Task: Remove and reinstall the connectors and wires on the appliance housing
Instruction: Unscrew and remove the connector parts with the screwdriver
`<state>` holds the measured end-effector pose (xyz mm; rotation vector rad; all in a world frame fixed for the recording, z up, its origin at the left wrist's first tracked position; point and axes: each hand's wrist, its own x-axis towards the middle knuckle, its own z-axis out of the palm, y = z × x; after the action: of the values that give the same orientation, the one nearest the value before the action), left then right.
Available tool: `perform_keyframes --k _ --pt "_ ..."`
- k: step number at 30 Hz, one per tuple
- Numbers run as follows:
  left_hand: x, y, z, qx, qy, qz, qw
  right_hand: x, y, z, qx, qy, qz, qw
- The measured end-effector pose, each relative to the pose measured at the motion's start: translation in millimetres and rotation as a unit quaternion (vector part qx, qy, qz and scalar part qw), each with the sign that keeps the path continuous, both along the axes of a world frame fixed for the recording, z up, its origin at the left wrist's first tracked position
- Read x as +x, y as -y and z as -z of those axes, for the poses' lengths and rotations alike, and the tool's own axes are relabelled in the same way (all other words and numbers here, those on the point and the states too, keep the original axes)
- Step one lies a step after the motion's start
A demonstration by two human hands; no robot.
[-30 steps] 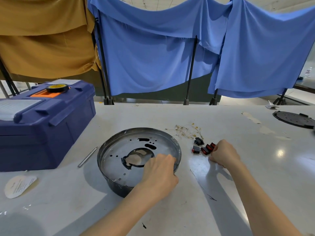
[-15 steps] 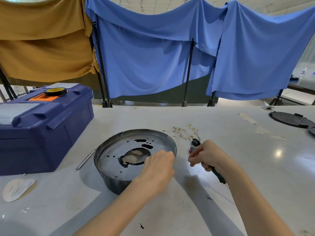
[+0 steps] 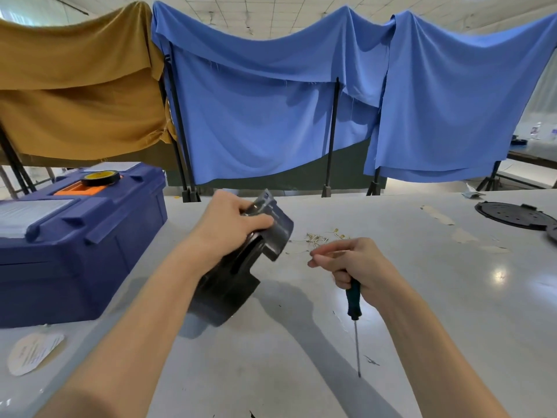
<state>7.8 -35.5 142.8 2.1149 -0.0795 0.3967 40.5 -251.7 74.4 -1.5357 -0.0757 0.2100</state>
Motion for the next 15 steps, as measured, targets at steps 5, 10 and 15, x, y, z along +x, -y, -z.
perform_keyframes --k 5,10,15 --pt "-11.2 -11.3 -1.0 -0.246 -0.021 0.0 0.969 -2.6 -23.8 -11.7 0.117 0.05 0.032 0.991" --pt "-16.4 -16.0 5.2 -0.325 -0.021 0.014 0.945 -7.9 -43.1 -21.4 0.168 0.061 0.016 0.984" --pt "-15.9 -33.2 7.2 -0.355 -0.013 -0.007 0.935 -10.7 -52.6 -27.2 0.173 0.059 0.009 0.983"
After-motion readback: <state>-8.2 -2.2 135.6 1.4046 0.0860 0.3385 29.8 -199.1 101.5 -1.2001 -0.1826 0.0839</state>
